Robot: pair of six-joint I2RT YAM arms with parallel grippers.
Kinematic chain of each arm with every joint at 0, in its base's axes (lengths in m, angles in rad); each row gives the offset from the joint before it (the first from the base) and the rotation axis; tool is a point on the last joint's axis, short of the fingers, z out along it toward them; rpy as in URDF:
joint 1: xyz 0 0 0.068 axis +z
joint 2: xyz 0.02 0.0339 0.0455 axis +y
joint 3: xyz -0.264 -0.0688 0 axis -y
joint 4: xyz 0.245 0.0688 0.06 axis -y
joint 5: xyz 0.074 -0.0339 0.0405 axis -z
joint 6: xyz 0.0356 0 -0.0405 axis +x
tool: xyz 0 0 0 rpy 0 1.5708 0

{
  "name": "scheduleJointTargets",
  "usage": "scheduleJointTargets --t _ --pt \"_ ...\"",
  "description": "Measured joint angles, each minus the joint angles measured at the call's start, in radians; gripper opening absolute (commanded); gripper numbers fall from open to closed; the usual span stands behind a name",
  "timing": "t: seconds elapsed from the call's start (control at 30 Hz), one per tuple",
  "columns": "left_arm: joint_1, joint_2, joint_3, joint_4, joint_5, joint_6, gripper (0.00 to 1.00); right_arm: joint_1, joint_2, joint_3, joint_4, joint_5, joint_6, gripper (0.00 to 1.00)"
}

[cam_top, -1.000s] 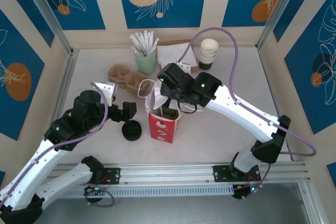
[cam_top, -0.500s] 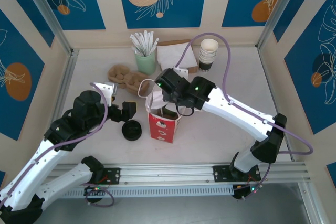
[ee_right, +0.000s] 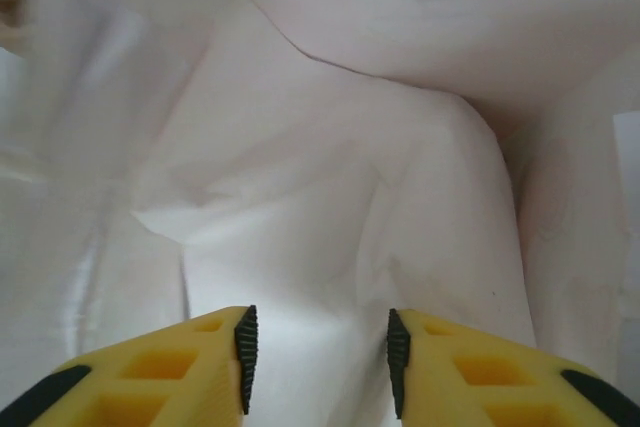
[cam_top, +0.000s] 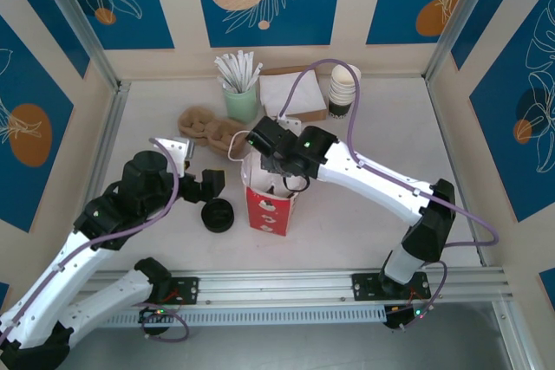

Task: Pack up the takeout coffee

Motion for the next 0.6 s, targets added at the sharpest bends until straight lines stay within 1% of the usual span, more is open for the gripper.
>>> scheduleJointTargets --t 0.17,0.47,0.6 --pt "0.0 -0.01 0.0 -0.008 -0.008 0.0 0.99 0.0 -0.043 0.041 -0.017 0.01 -0.017 0.47" --pt "0.0 -0.008 0.0 -0.008 -0.015 0.0 0.99 -0.014 -0.194 0.059 -0.006 0.021 -0.065 0.46" --pt "0.0 0.003 0.0 -0.007 -0.023 0.0 0.99 -0.045 -0.239 0.058 0.014 0.005 -0.124 0.52"
